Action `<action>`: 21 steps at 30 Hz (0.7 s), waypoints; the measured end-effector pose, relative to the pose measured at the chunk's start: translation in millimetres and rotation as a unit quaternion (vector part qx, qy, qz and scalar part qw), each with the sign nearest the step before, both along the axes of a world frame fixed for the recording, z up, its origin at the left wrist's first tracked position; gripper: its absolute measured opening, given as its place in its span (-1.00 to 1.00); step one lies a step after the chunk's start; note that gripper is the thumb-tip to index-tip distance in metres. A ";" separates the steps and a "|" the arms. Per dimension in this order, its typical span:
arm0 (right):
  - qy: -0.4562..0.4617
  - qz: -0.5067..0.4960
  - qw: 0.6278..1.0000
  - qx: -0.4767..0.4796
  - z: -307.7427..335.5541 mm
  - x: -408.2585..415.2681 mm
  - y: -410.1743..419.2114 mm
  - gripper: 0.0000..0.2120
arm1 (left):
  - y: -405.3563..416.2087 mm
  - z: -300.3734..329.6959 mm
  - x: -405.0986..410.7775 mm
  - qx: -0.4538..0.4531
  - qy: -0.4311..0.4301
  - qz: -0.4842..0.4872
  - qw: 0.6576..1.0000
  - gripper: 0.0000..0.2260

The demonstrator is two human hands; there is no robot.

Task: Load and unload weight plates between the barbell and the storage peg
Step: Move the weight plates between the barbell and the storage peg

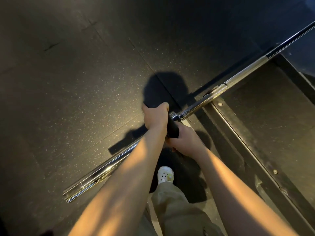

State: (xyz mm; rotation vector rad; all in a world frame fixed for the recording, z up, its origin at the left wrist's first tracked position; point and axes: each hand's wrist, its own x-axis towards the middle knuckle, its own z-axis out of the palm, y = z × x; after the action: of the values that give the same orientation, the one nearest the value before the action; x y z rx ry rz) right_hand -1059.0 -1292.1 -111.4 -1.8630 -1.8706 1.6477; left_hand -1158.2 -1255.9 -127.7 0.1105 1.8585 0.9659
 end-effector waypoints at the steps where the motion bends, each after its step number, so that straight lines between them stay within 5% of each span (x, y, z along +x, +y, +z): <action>1: -0.005 0.000 1.000 0.007 -0.3 2.1 -3.1 -0.72 | -0.8 1.8 1.2 0.006 -0.003 0.005 1.000 -0.35; 8: -0.029 -0.008 0.999 0.038 11.0 57.3 -53.6 -0.50 | -16.8 13.3 18.3 0.030 0.019 0.006 0.999 -0.29; 16: -0.192 -0.153 0.950 -0.193 7.9 170.2 -138.7 -0.63 | -40.3 27.9 22.2 -0.032 -0.008 0.001 0.999 -0.34; 21: -0.056 -0.325 0.922 -0.202 26.2 172.8 -166.4 -0.76 | -98.7 34.7 56.0 -0.042 -0.058 -0.126 0.989 -0.26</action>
State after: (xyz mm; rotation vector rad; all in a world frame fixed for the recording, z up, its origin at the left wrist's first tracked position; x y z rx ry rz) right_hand -886.3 -1458.5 -85.3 -2.4035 -0.7823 1.7602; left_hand -1102.2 -1354.5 -93.0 0.2282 1.7278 0.7040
